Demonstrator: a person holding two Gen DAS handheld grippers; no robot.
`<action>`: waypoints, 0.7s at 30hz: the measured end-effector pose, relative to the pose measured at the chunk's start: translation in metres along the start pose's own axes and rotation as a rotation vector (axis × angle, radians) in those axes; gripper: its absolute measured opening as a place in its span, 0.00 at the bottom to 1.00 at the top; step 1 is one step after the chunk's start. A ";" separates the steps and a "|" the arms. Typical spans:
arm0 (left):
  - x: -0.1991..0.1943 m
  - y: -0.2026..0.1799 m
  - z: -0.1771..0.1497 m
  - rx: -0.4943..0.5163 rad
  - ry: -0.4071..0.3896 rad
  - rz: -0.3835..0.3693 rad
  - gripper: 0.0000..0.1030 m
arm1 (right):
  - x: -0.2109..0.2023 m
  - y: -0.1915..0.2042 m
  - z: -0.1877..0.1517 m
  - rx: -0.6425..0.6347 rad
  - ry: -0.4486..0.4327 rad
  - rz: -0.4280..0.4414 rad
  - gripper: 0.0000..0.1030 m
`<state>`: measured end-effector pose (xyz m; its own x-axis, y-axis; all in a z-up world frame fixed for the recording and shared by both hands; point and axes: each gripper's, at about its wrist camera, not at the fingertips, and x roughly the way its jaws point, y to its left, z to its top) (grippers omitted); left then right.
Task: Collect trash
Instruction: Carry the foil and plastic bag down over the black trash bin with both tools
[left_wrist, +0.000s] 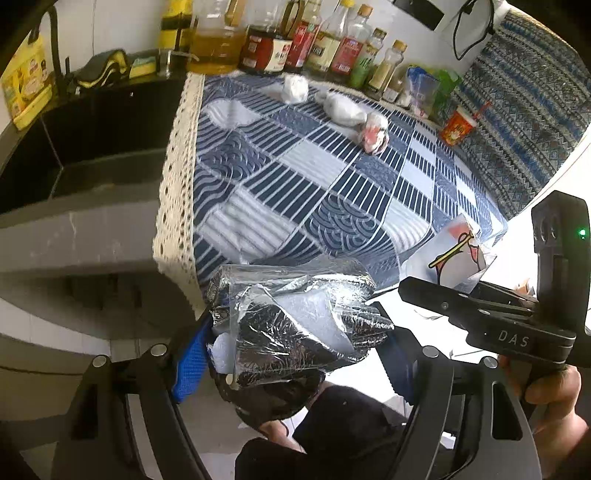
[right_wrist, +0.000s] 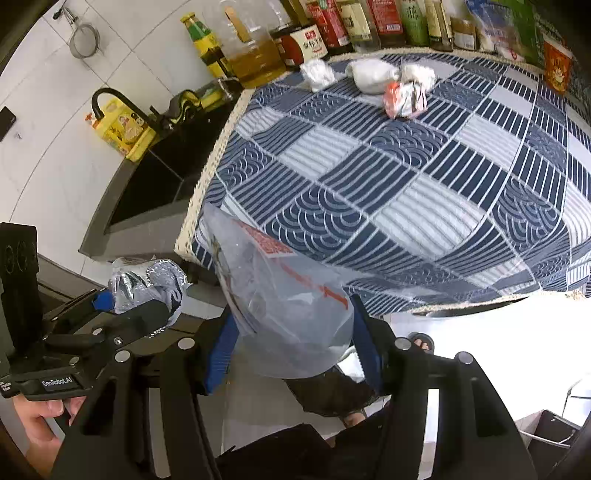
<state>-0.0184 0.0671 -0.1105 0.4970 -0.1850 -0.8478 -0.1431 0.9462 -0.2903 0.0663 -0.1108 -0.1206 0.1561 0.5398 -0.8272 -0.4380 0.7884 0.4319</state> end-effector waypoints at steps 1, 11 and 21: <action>0.002 0.001 -0.002 -0.002 0.007 0.000 0.75 | 0.003 0.000 -0.003 0.002 0.010 -0.001 0.56; 0.042 0.010 -0.032 -0.060 0.124 0.009 0.75 | 0.036 -0.015 -0.030 0.008 0.124 -0.008 0.56; 0.094 0.017 -0.062 -0.095 0.259 0.039 0.75 | 0.077 -0.044 -0.056 0.039 0.244 0.010 0.56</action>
<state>-0.0270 0.0494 -0.2223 0.2556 -0.2223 -0.9409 -0.2434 0.9271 -0.2851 0.0476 -0.1208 -0.2234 -0.0687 0.4637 -0.8833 -0.4031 0.7970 0.4497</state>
